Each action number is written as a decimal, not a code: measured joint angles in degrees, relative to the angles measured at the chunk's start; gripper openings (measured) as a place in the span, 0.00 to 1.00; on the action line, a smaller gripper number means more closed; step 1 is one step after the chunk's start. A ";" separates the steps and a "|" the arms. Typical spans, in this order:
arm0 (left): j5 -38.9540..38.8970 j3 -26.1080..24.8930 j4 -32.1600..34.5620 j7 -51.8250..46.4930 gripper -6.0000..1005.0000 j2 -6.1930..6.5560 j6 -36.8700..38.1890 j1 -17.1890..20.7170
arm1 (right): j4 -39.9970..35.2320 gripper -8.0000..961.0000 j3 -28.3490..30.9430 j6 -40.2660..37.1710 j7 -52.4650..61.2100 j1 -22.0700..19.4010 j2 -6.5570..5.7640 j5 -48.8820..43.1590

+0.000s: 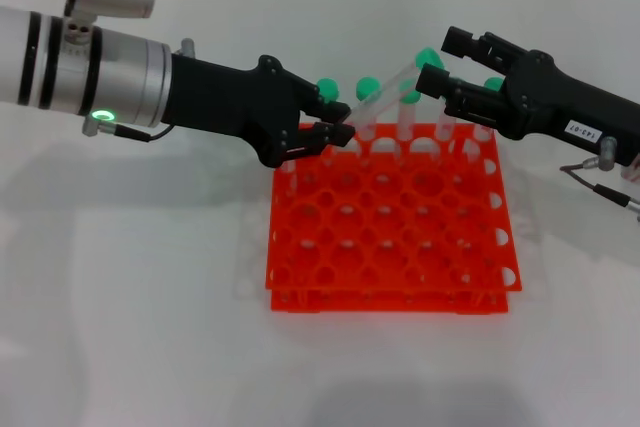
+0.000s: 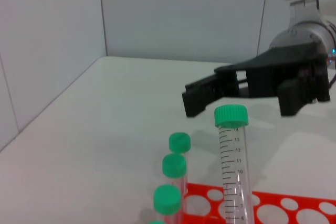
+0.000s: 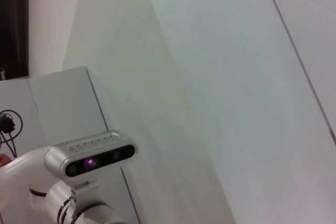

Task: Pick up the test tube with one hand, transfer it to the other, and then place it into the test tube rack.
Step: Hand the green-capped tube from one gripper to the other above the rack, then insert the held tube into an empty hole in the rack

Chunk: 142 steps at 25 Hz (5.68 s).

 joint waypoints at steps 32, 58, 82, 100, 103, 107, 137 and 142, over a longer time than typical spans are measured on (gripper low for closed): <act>-0.04 0.02 0.08 0.05 0.16 -0.97 -1.60 -0.63 | 7.13 0.73 -0.23 0.46 -6.39 1.98 -0.01 5.32; -0.22 -0.36 0.08 1.49 0.15 -1.06 -2.42 -1.13 | 7.12 0.64 -0.32 0.19 -6.41 2.63 0.00 5.21; -1.29 -0.01 -0.24 1.72 0.15 -1.32 -2.86 -1.15 | 7.12 0.32 -1.08 -0.39 -6.40 2.72 0.00 5.21; -1.89 0.09 0.48 1.01 0.14 -2.15 -0.39 -0.60 | 6.73 0.27 -1.11 -0.82 -6.41 2.01 0.00 5.29; -1.90 0.09 0.94 -0.88 0.14 -2.19 0.26 -0.56 | 6.66 0.27 -1.11 -1.23 -6.40 1.95 -0.01 5.28; -1.83 0.07 1.02 -2.51 0.17 -2.25 0.12 -0.10 | 6.66 0.27 -1.11 -1.62 -6.41 1.95 0.00 5.07; -2.53 2.46 50.33 -38.17 0.89 -2.77 8.54 25.71 | -0.01 0.28 -5.76 0.24 -5.56 -0.09 -0.33 4.33; -6.93 0.65 53.71 -35.66 0.89 -2.90 7.49 33.28 | -2.73 0.28 -8.00 1.88 -3.91 1.06 -0.27 4.12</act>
